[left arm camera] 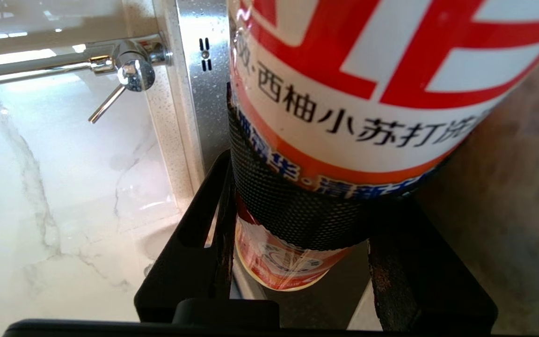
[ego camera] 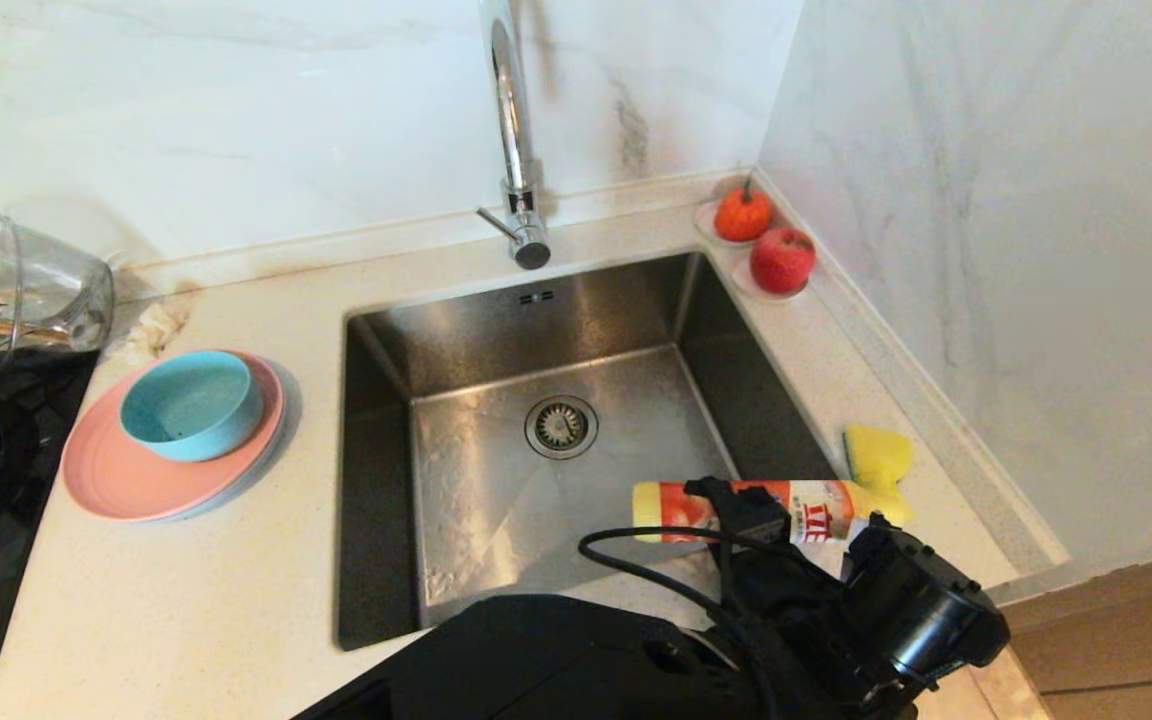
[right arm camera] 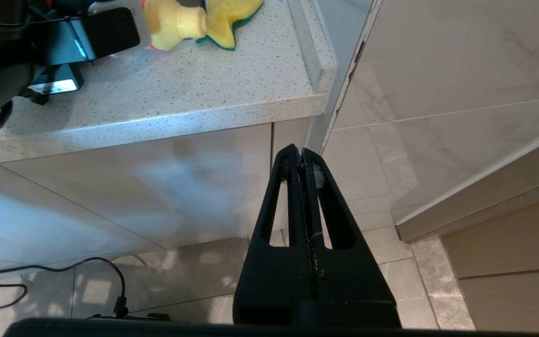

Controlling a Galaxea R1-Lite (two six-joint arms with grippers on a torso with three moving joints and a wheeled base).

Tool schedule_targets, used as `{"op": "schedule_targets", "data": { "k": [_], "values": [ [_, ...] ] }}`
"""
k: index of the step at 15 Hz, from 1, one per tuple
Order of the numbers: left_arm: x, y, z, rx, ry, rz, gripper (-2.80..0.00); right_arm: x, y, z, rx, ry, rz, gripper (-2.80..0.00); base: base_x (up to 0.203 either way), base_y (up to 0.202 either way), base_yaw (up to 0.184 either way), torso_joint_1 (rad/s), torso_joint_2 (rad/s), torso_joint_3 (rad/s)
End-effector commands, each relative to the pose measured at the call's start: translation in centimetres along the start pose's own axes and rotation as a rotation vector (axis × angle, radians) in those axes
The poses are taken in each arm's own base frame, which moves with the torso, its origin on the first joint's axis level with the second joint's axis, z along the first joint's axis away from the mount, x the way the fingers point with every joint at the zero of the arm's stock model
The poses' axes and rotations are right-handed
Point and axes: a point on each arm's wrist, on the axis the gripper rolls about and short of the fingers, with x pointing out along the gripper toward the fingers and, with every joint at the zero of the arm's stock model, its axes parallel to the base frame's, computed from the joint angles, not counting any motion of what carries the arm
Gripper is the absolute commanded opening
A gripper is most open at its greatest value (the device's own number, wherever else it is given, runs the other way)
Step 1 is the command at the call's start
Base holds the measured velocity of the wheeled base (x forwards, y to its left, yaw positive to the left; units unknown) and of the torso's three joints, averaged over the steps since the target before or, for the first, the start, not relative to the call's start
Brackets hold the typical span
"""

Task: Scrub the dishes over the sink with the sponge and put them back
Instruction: Squeeze it onto the sponge

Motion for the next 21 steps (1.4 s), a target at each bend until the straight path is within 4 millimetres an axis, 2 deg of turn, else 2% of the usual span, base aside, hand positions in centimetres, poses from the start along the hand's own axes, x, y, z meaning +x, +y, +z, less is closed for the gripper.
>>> {"op": "schedule_targets", "data": {
  "k": [1, 10, 21],
  "values": [
    [0.0, -0.5, 0.1, 0.013, 0.005, 0.002, -2.80, 0.0, 0.0, 0.0, -0.001, -0.001, 0.001, -2.80, 0.000, 0.000, 0.000, 0.000, 0.00, 0.000],
    [1.3, -1.3, 1.0, -0.067, 0.049, 0.045, -2.80, 0.0, 0.0, 0.0, -0.001, -0.001, 0.001, -2.80, 0.000, 0.000, 0.000, 0.000, 0.00, 0.000],
    [2.1, -2.2, 0.6, 0.002, 0.109, 0.067, -2.80, 0.0, 0.0, 0.0, -0.001, -0.001, 0.001, -2.80, 0.000, 0.000, 0.000, 0.000, 0.00, 0.000]
  ]
}}
